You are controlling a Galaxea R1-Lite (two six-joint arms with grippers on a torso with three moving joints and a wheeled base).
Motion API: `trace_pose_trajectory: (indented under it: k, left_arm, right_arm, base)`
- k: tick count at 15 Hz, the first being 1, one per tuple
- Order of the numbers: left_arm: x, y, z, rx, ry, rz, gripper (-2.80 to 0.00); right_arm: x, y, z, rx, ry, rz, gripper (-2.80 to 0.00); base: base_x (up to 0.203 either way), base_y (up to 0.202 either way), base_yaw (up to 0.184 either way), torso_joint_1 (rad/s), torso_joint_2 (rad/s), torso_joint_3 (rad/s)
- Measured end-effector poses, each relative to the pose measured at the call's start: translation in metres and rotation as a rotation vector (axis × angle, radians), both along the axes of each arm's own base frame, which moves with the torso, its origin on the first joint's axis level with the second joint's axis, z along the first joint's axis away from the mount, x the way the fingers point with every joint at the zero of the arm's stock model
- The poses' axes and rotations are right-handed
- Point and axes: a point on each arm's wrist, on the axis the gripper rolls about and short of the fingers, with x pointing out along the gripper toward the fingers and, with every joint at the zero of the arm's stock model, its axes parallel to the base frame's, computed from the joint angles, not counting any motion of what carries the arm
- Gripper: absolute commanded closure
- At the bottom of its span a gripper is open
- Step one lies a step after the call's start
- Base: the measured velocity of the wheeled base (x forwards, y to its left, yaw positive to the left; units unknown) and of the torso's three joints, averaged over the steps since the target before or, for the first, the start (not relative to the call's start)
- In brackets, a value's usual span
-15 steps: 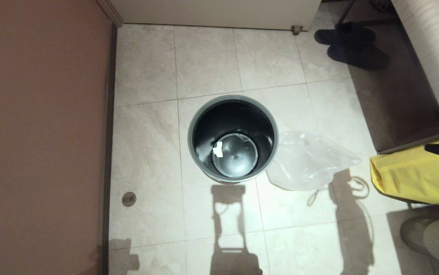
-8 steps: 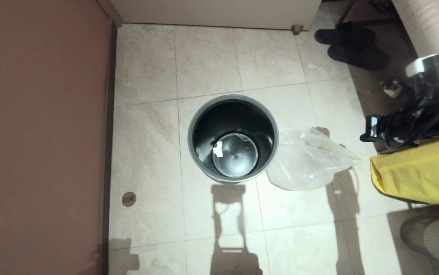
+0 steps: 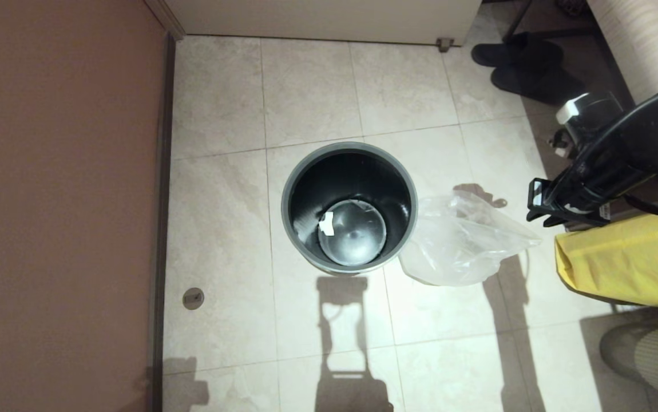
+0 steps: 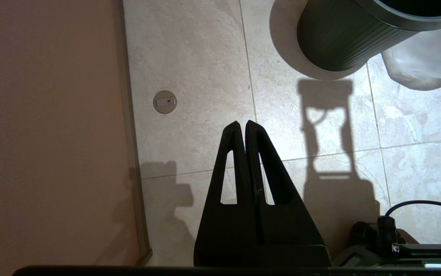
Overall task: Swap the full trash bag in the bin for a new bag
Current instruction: Pick up the trash bag
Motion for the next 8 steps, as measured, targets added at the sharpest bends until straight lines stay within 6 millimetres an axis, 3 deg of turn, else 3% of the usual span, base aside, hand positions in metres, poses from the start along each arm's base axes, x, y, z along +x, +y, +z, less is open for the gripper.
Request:
trace_pose_trajectory:
  k: [8]
  left_arm:
    - [0.000, 0.000, 0.000, 0.001, 0.000, 0.000, 0.00]
  right_arm:
    - [0.012, 0.003, -0.026, 0.030, 0.135, -0.066, -2.80]
  base:
    - [0.000, 0.000, 0.000, 0.000, 0.00, 0.000]
